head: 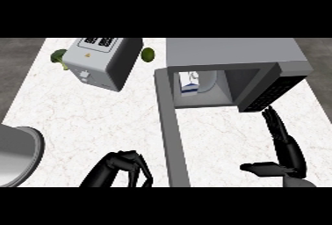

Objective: Pick up the milk, place it into the microwave and close the microwave

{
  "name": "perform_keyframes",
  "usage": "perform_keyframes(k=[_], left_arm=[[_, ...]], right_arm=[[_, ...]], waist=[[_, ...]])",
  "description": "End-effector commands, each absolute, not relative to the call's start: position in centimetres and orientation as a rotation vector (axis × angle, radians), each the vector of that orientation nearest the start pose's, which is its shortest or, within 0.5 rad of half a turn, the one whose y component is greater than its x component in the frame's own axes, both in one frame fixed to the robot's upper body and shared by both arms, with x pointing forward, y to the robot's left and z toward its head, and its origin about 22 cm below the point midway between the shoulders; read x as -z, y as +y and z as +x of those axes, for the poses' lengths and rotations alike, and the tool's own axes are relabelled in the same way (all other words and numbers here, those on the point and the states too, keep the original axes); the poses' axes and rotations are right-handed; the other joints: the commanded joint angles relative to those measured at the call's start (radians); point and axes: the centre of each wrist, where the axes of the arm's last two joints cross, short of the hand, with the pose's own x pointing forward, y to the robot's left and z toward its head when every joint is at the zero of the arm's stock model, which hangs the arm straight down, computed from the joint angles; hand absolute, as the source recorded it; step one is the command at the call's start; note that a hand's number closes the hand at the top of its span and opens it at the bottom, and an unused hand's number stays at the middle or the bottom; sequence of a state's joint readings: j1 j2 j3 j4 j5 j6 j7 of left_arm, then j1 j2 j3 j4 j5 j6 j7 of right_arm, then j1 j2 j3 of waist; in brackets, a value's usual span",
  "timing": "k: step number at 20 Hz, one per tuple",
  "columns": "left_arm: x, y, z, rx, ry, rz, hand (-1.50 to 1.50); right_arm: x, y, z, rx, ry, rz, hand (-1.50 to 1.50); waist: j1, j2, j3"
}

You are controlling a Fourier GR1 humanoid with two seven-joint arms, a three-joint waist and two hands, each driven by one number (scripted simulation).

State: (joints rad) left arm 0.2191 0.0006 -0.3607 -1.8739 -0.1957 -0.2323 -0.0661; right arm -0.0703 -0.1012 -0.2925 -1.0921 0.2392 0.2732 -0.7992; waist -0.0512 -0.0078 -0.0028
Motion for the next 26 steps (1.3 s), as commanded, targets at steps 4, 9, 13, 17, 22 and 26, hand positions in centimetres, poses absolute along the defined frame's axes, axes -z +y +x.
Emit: perform_keyframes(k=[4, 9, 13, 17, 22, 26], left_arm=[[-0.5, 11.9, 22.2, 0.797, -1.557, -0.369, 1.50], [4.3, 9.1, 23.1, 0.828, -1.504, -0.423, 1.50], [5.0, 5.8, 23.6, 0.921, -1.515, -0.494, 1.50], [5.1, 3.4, 23.4, 0.910, -1.500, -0.450, 1.50], [5.1, 2.6, 23.3, 0.824, -1.538, -0.310, 1.50], [4.1, 1.9, 24.3, 0.751, -1.586, -0.261, 1.50]], right_arm=[[6.3, -35.8, 18.1, -0.226, -1.916, -0.123, -1.50], [2.9, -35.8, 17.2, -0.207, -1.975, -0.114, -1.50], [2.8, -36.3, 16.2, -0.207, -2.008, -0.046, -1.50], [0.2, -36.4, 17.4, -0.222, -2.038, 0.022, -1.50], [-2.7, -38.0, 17.4, -0.269, -2.127, 0.026, -1.50], [-3.7, -37.1, 18.3, -0.304, -2.144, 0.082, -1.50]], waist=[[0.007, 0.007, 0.001], [0.006, 0.010, 0.000], [0.002, 0.013, 0.001], [-0.029, 0.018, -0.001], [-0.072, 0.020, -0.002], [-0.098, 0.028, -0.003]])
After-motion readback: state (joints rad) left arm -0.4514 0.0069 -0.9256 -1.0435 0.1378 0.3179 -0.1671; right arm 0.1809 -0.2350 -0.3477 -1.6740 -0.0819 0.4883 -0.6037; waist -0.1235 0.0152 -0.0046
